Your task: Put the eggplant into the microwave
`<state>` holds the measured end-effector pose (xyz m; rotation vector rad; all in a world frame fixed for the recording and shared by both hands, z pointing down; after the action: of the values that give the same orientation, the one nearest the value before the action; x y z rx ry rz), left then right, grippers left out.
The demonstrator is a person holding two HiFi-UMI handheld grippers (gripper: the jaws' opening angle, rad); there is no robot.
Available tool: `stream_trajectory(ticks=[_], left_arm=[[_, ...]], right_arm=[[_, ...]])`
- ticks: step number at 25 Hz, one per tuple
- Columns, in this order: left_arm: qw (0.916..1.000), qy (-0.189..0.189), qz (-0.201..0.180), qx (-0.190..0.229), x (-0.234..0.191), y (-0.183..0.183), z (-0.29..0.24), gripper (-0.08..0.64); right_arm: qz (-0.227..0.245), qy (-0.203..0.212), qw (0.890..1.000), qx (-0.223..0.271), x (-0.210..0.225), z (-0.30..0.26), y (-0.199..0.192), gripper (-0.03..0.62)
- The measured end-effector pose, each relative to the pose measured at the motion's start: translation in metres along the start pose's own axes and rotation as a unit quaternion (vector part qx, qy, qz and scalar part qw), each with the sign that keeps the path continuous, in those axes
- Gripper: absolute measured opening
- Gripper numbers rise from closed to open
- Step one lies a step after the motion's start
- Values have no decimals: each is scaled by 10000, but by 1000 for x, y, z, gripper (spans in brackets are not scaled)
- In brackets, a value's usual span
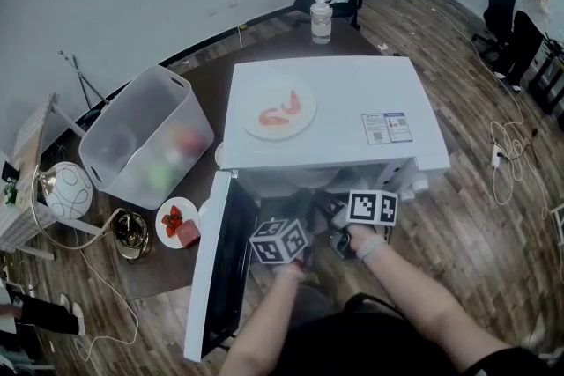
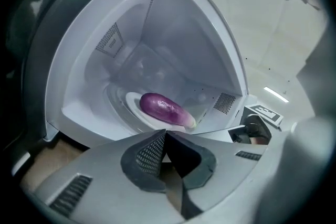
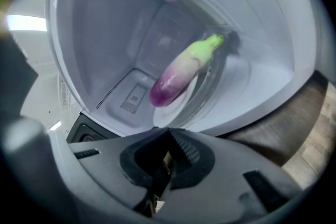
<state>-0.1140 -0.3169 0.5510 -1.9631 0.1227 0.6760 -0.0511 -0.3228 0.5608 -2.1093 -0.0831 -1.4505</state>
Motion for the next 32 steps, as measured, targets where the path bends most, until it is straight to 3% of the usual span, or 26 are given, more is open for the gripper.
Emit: stream_trajectory(ticks=[6, 14, 26, 32], left_arm=[[9993, 138, -359, 17, -2, 0, 1, 0], [9988, 161, -453, 23, -3, 1, -1, -2], [9978, 211, -631, 57, 0, -1, 6, -2], [9968, 210, -758, 119, 8, -4, 15, -1]], right_arm=[[-94, 42, 9999, 39, -1, -1, -1, 0], [-302, 115, 9994, 96, -1, -2, -1, 0], [-179, 232, 9995, 134, -5, 0, -4, 0], [-38, 505, 9983, 285, -10, 11, -10, 0]])
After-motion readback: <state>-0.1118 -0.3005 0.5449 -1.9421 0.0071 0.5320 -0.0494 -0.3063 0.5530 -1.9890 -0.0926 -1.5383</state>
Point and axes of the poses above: the fingertips, and each gripper's own axes: z backward along the fingers, x to its right, y out of its top, the point moved 3 cm from there along z, backward along the fingers, and after that the axes turned 8 degrees about y, right-handed, at the moved point
